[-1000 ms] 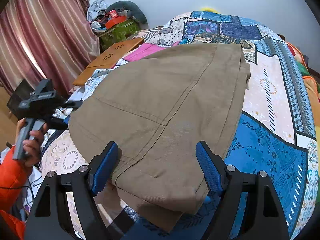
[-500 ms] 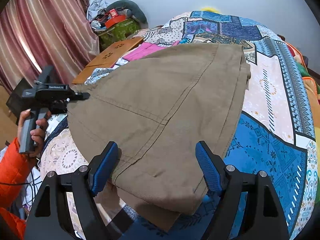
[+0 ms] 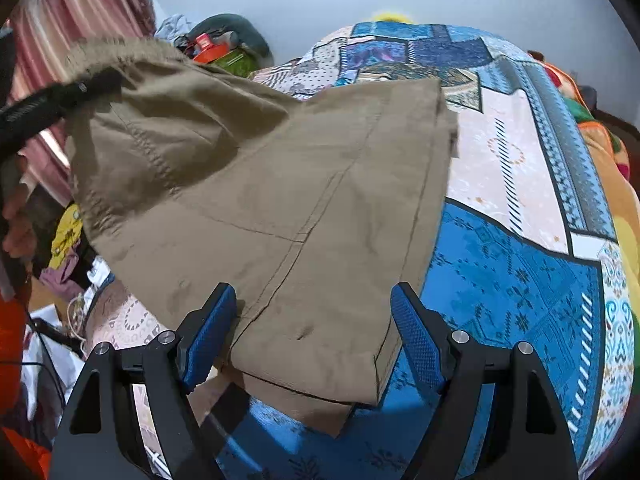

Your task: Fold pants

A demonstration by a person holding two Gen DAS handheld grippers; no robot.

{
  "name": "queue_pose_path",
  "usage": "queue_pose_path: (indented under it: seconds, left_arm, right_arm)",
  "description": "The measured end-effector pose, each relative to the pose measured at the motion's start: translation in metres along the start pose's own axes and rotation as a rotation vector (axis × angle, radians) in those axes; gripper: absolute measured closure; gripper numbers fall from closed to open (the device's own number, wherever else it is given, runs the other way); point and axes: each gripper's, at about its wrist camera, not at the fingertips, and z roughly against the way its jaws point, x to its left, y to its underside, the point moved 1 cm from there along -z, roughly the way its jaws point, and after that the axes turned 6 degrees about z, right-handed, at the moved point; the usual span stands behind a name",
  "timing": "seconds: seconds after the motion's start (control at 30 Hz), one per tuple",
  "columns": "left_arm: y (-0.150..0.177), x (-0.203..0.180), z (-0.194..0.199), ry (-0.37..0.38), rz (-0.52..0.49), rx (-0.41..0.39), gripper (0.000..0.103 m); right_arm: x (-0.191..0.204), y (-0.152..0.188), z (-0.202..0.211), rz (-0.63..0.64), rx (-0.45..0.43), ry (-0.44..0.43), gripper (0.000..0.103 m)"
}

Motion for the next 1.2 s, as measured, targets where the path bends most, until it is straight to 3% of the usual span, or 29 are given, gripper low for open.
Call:
queue_pose_path:
  seconds: [0.17,0.4,0.67,0.77,0.83,0.9,1.07,1.2]
  left_arm:
    - [-0.003,-0.05,-0.011,0.075,-0.108,0.032,0.077]
    - [0.016,-0.102,-0.039,0.201,-0.147,0.196,0.078]
    - [0.051,-0.142,-0.065,0.273,-0.206,0.35,0.078]
    - [0.061,-0.148,-0.067,0.304,-0.235,0.413,0.064]
    - [0.064,-0.147,-0.064,0.35,-0.229,0.451,0.042]
    - [0.062,-0.141,-0.053,0.367,-0.211,0.426,0.034]
    - [0.043,-0.115,-0.041,0.329,-0.171,0.347,0.027]
    - [0.017,-0.077,-0.057,0.208,-0.125,0.269,0.018]
  right_arm:
    - [-0.014,0.005,0.014,-0.062,-0.021,0.004,0.027]
    - [-0.039,0.019,0.038,-0.127,-0.059,0.064,0.027]
    - [-0.06,0.028,0.067,-0.166,-0.099,0.142,0.027]
    - [-0.062,0.03,0.074,-0.169,-0.114,0.158,0.026]
    - [-0.062,0.03,0.077,-0.166,-0.123,0.17,0.025]
    - [-0.06,0.027,0.079,-0.158,-0.142,0.187,0.025]
    - [-0.058,0.015,0.08,-0.155,-0.171,0.199,0.025]
    - [-0.05,0.001,0.077,-0.137,-0.187,0.175,0.025]
